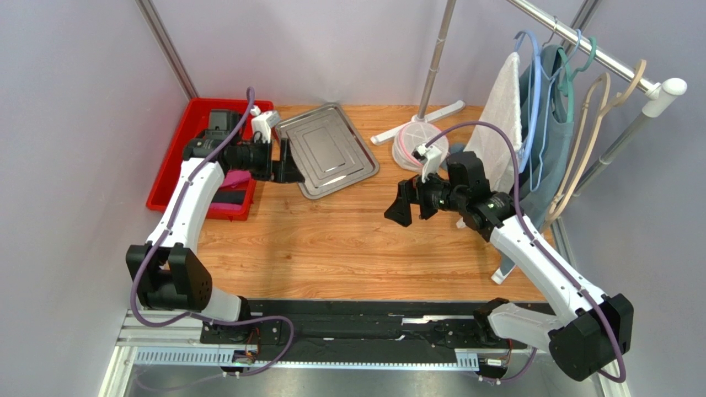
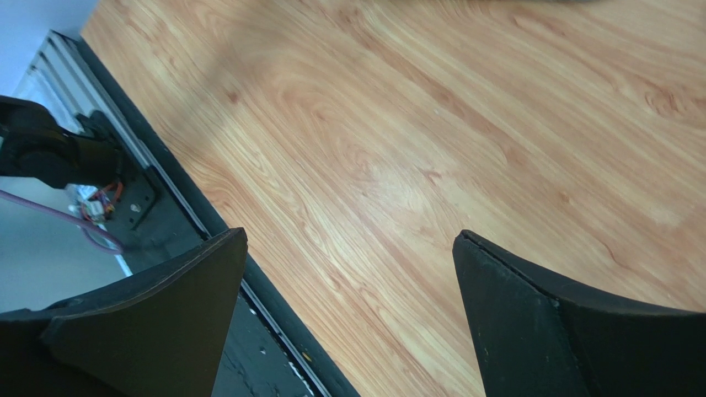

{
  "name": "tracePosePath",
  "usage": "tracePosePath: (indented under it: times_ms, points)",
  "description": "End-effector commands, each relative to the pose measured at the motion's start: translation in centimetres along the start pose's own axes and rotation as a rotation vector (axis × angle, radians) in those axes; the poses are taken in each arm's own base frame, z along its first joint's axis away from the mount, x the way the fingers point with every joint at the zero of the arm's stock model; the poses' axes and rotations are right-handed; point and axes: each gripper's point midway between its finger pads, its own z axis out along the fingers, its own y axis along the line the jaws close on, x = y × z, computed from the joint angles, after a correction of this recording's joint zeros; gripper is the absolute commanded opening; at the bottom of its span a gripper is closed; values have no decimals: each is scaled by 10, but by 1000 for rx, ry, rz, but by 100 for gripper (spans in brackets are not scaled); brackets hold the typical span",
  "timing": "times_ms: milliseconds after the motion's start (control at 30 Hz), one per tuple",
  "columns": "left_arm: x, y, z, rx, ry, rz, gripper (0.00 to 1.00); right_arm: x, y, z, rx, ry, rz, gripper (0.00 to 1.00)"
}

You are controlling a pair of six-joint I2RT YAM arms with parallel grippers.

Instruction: Place the utensils on the paper napkin and roll it up

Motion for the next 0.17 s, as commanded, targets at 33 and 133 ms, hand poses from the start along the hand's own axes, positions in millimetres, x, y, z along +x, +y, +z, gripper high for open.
tracePosePath:
  times_ms: [33, 133]
  points:
    - [16, -8, -14, -9, -11, 42, 99, 10, -17, -6, 86, 16, -76, 100]
    - [12, -2, -19, -72, -22, 58, 99, 12, -25, -2, 121, 50, -70, 100]
